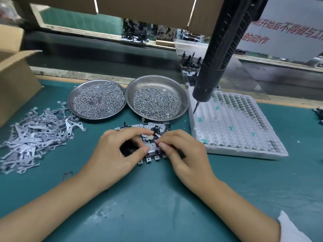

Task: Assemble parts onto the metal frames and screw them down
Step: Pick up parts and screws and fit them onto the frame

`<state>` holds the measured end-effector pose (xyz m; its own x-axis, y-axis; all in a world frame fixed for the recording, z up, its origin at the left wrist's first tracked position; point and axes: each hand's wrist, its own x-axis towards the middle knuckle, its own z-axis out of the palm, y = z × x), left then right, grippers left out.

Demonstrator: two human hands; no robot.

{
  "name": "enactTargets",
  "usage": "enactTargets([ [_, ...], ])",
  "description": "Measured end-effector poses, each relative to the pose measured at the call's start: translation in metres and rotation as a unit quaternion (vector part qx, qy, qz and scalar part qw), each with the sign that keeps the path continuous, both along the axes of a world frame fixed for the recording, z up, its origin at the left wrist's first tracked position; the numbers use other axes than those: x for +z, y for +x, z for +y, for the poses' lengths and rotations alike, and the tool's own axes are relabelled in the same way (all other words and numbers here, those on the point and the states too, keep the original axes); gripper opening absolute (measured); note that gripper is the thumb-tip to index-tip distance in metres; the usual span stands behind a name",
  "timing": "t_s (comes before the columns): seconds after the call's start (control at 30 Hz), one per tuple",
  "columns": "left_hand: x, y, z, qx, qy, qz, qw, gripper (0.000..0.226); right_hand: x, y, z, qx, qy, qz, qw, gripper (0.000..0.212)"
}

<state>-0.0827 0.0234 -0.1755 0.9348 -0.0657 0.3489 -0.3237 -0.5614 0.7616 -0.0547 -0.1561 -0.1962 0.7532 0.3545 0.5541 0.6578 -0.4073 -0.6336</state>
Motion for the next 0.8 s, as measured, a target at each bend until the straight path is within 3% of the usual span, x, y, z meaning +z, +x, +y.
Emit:
enactTargets([
  [0.2,-0.0005,-0.0025,-0.0022,0.010,0.013,-0.006,1.000,0.028,0.0016,0.0036,-0.0020,-0.017,0.053,0.071,0.996,0.012],
  [0.5,0.0002,-0.0019,-0.0003,0.003,-0.038,0.016,0.999,0.027,0.0005,-0.0004,-0.0009,-0.003,-0.019,0.016,1.000,0.013],
  [0.8,0.0004,-0.0028,-0.0006,0.015,-0.012,0.006,1.000,0.027,0.0018,0.0010,-0.0006,-0.007,0.017,0.054,0.998,0.015],
])
